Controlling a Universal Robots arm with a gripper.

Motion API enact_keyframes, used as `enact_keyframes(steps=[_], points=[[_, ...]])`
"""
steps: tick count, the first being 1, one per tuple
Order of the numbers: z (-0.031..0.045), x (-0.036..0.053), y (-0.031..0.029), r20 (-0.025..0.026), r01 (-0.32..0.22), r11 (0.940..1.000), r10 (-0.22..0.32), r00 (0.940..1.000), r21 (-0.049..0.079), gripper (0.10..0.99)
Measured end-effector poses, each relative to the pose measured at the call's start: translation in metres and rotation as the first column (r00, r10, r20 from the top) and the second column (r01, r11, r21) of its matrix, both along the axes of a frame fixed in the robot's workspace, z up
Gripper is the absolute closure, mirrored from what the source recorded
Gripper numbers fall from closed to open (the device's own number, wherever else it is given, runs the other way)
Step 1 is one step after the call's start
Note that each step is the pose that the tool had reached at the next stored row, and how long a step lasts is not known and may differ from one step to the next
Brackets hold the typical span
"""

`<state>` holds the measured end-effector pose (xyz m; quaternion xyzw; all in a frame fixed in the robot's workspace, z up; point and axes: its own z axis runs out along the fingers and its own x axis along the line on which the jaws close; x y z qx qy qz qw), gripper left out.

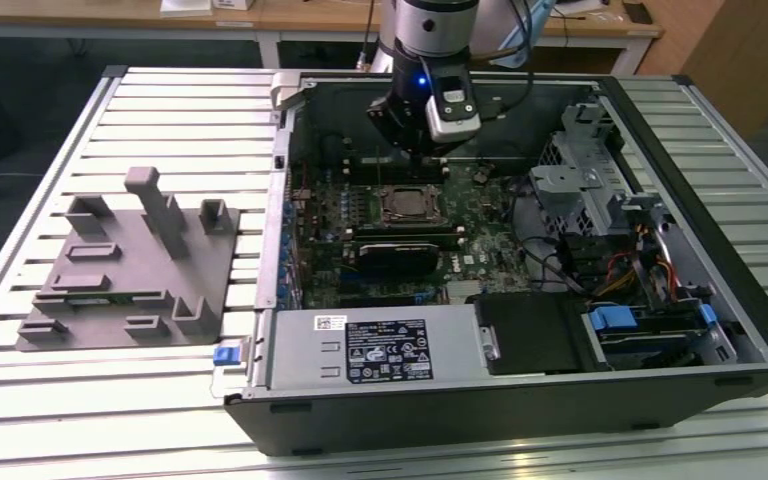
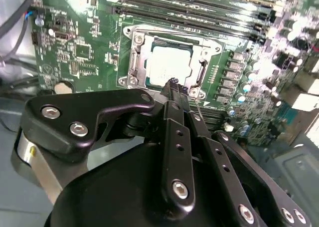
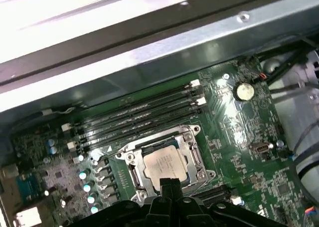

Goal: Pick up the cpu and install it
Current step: 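Install the first cpu locking lever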

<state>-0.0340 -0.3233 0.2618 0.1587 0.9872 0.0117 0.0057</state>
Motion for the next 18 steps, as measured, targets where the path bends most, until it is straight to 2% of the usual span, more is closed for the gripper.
enact_keyframes(steps=[5,8,10,12,15,16,18], points=[[-0.0002,0.0000,0.0000,0.0001,-0.087,0.9962,0.087,0.9962,0.000,0.980],[-0.0003,0.0000,0.0000,0.0001,-0.105,0.9945,0.105,0.9945,0.000,0.980],[-0.0005,-0.0001,0.0000,0.0002,-0.134,0.9910,0.134,0.9910,0.000,0.980],[-0.0010,-0.0001,0.0000,0.0001,-0.206,0.9786,0.206,0.9786,0.000,0.980],[-0.0013,-0.0001,0.0000,0.0001,-0.258,0.9660,0.258,0.9660,0.000,0.980],[-0.0015,-0.0001,0.0000,0.0001,-0.293,0.9561,0.293,0.9561,0.000,0.980],[-0.0015,-0.0001,0.0000,0.0001,-0.325,0.9457,0.325,0.9457,0.000,0.980]])
